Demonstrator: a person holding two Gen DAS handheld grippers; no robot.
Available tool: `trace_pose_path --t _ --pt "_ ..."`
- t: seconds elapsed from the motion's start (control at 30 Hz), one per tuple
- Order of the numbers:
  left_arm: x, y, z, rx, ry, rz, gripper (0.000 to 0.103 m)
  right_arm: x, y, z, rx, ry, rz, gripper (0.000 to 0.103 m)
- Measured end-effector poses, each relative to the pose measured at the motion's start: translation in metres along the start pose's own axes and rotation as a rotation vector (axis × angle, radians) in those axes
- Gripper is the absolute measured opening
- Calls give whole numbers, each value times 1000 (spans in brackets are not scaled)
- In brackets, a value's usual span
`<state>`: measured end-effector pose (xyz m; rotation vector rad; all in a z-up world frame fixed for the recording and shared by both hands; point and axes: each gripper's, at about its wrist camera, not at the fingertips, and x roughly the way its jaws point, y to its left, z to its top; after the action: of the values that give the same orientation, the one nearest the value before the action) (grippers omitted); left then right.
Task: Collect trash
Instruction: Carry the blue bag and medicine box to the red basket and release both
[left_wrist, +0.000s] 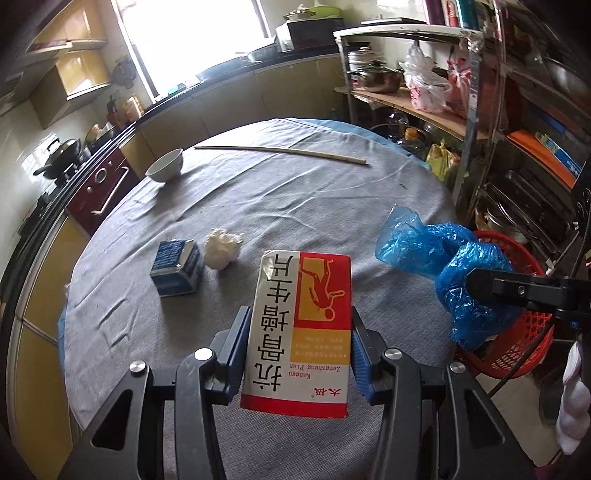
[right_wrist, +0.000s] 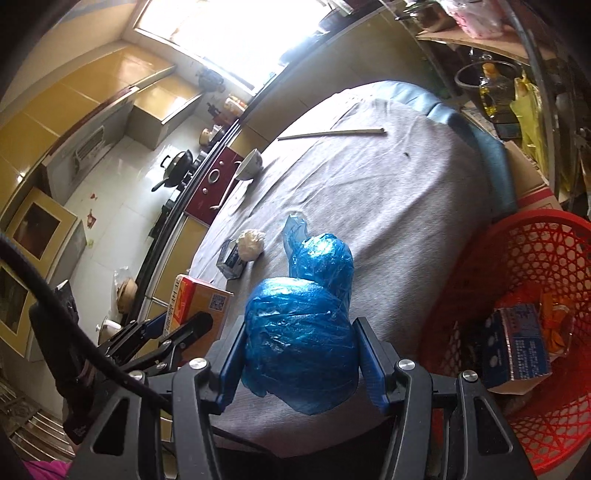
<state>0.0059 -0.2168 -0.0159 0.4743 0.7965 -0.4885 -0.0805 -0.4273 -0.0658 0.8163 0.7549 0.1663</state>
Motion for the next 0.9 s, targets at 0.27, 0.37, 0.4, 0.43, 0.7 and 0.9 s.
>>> trace_pose_path --t 0.27,0.37,0.4,0.43,0.7,0.9 --pt "4 -20 9 49 -1 -21 50 -15 -16 0 34 -22 -15 59" --pt "5 -28 11 69 -3 -29 50 -21 -22 -1 48 -31 -22 59" --pt "5 -31 12 77 -3 -32 50 -24 -24 -2 54 -34 -24 59" --pt "5 -34 13 85 -3 -34 50 -26 -26 -2 58 -37 -26 59" --pt "6 -57 20 140 -13 -55 51 -42 -42 -6 95 -63 -52 59" --pt "8 -75 25 178 -22 -81 51 -55 -54 -9 117 -81 -77 59"
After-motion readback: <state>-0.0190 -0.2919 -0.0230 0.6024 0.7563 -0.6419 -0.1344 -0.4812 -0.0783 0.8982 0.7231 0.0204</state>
